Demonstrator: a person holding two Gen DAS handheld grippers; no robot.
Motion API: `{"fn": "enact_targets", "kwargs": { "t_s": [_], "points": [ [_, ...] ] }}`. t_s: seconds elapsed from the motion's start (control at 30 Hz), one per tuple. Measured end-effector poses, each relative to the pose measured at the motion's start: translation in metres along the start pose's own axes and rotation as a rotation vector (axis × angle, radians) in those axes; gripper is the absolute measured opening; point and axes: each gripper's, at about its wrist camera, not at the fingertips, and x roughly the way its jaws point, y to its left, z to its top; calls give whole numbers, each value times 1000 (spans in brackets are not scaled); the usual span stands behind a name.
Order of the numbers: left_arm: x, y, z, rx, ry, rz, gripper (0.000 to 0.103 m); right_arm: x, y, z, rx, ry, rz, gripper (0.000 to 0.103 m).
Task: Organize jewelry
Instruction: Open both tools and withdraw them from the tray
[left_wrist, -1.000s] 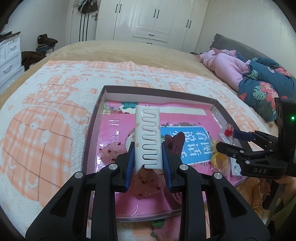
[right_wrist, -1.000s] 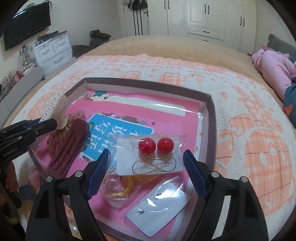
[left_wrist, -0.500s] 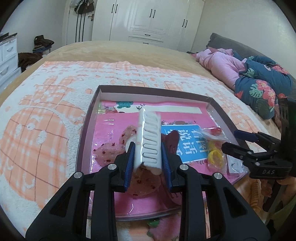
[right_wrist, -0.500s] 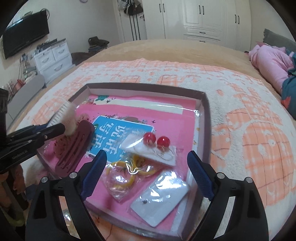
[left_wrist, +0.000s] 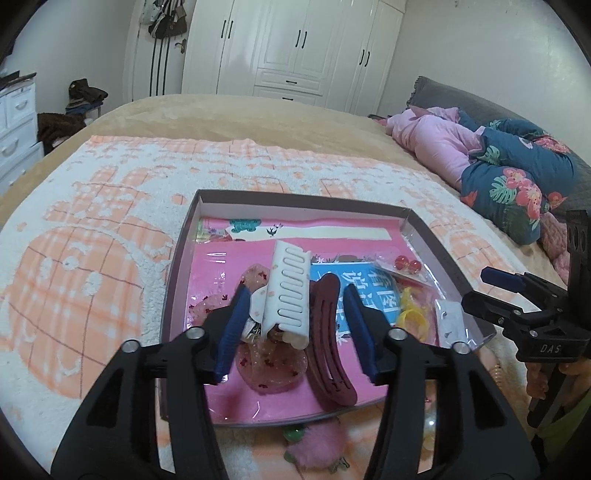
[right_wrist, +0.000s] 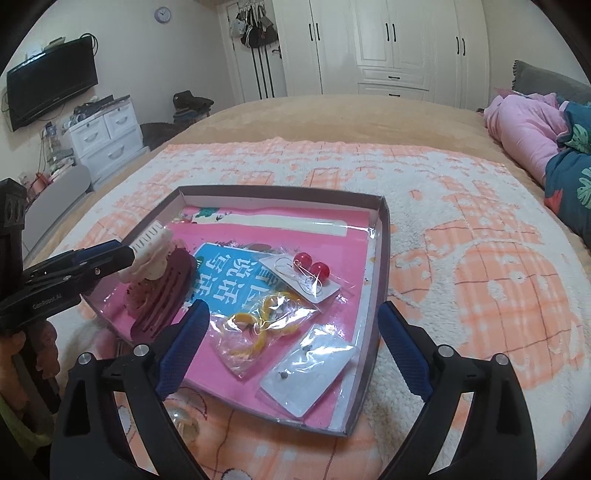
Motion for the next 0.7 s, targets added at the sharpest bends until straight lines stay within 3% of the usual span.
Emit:
{"fn": "enact_targets", "kwargs": {
  "t_s": [0.27, 0.43, 0.7],
  "points": [
    [-20, -2, 3, -16, -43, 7, 65, -18, 3, -4, -9, -38, -14, 92],
    [-37, 0, 1, -32, -78, -5, 82, -28, 7, -7, -24, -59, -27, 92],
    [-61, -3, -7, -40, -128, 16, 91, -48, 13, -19, -40, -88, -34, 94]
  ]
}}
